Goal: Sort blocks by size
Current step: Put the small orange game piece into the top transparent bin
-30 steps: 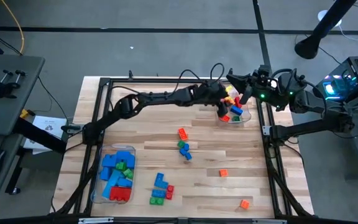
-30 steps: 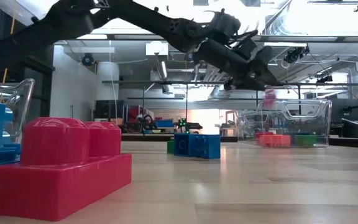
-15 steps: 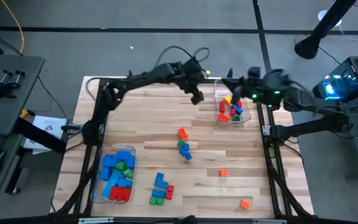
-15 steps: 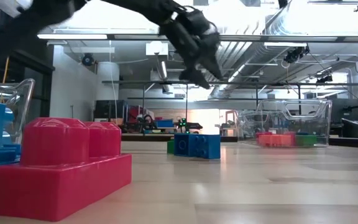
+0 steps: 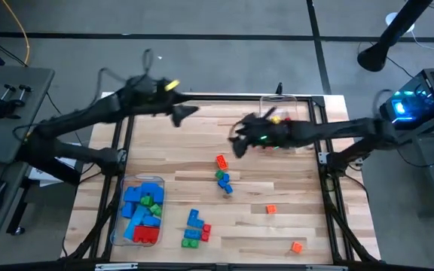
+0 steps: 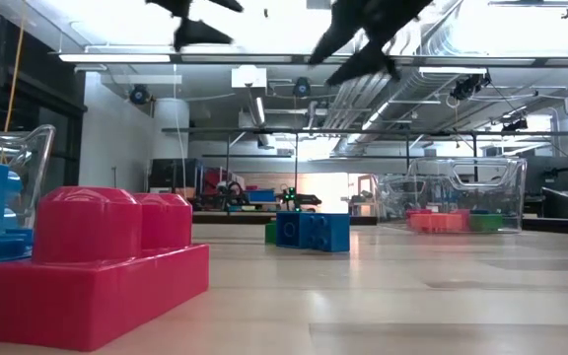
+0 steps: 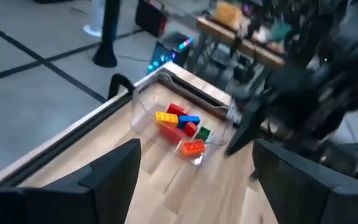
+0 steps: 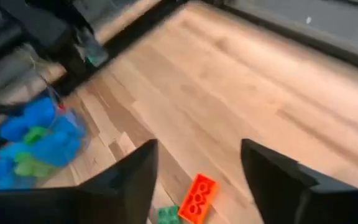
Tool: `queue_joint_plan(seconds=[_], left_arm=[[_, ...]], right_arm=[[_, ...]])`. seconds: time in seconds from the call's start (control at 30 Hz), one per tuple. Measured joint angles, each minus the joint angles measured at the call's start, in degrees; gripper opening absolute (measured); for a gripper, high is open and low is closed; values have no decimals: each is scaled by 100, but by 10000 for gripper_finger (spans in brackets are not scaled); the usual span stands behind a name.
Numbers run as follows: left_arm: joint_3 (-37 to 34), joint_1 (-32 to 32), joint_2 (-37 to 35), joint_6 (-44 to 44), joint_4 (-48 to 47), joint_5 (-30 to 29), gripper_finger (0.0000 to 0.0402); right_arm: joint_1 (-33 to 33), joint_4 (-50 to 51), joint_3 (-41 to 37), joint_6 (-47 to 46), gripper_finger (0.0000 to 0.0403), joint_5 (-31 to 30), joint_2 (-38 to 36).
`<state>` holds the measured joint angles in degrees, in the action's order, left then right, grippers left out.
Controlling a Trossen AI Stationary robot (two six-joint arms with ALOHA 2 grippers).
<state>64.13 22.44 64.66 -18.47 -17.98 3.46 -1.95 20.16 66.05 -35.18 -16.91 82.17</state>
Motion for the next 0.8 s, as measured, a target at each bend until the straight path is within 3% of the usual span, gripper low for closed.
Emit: queue_joint_plan(seconds=[0.13, 0.3, 0.57, 0.8], left_arm=[[-687, -16, -1111, -357, 88, -122, 293], [-1076, -9, -1836, -641, 80, -184, 294], [-1140, -9, -1963, -627, -181, -98, 294], [-1140, -14, -1919, -591, -409, 190, 294]], right_arm=[[-32, 129, 455, -376, 259, 63, 1120], [-72, 1110, 1363, -817, 265, 61, 2263], [59, 2868, 3053, -1382, 265, 103, 3760], [96, 3370, 3668, -1746, 265, 466, 4582]])
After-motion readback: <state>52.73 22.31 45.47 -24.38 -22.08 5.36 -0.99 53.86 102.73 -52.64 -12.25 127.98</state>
